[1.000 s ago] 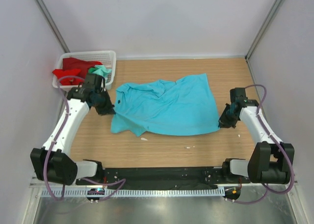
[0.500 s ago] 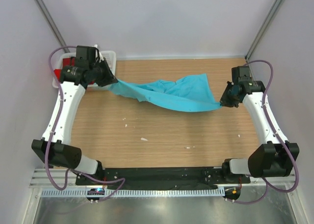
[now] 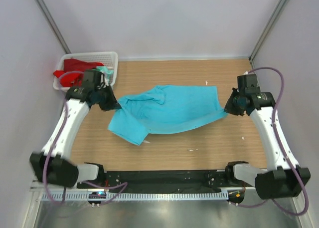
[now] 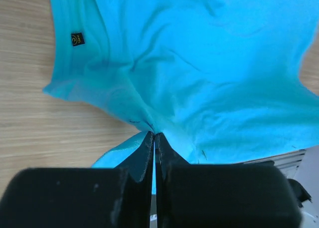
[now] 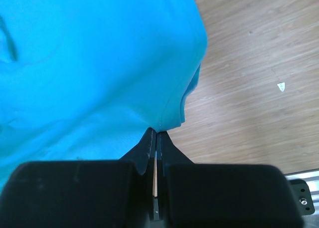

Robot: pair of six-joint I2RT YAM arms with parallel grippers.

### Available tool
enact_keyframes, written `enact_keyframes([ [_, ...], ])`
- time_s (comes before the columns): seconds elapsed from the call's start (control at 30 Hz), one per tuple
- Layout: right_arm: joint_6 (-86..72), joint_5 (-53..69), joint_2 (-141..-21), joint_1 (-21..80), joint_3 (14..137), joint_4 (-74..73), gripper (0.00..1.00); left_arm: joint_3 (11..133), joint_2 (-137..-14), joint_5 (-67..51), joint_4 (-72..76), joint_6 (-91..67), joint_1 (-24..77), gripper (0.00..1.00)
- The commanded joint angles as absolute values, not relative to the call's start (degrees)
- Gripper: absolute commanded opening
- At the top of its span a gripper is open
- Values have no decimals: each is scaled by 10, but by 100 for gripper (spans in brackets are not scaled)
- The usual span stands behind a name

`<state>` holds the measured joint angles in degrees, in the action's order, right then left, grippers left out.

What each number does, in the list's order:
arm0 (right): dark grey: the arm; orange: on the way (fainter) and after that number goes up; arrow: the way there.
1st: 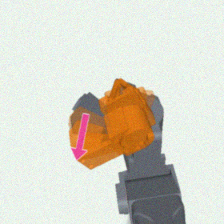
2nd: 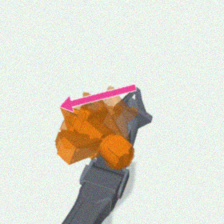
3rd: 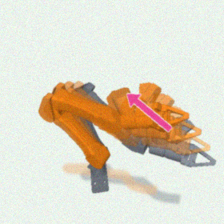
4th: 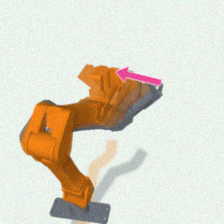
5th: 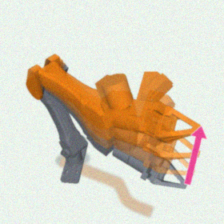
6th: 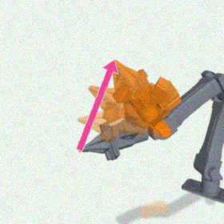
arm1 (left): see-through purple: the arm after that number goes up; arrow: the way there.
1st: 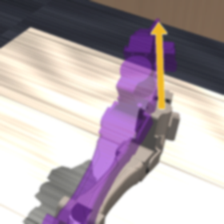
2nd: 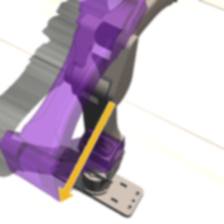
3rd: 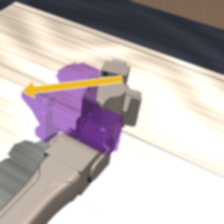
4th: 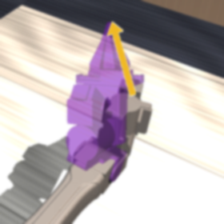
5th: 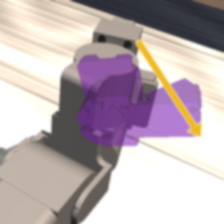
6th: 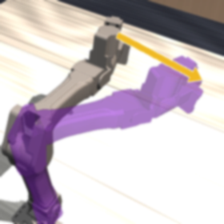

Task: Fold and stack the t-shirts
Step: Flatten the tshirt out

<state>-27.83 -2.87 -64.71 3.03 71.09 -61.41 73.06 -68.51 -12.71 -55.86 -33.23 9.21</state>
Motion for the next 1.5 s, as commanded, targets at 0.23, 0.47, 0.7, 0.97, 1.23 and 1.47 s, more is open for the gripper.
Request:
enact_keyframes([
  [0.23,-266,-38,-796,30,583,-456,18,822,-1047,-120,-530,-285,82,38],
  [0.47,-241,-33,-782,31,601,-489,38,730,-900,-86,-537,-299,82,61],
  [0.7,-235,-10,-751,31,582,-502,39,558,-775,-101,-489,-359,82,25],
  [0.97,-245,28,-736,31,547,-478,39,527,-822,-91,-409,-348,75,22],
  [1.23,-243,26,-725,32,549,-482,39,580,-914,-68,-417,-313,61,18],
  [1.47,-244,29,-724,32,543,-479,39,589,-914,-61,-442,-308,60,24],
])
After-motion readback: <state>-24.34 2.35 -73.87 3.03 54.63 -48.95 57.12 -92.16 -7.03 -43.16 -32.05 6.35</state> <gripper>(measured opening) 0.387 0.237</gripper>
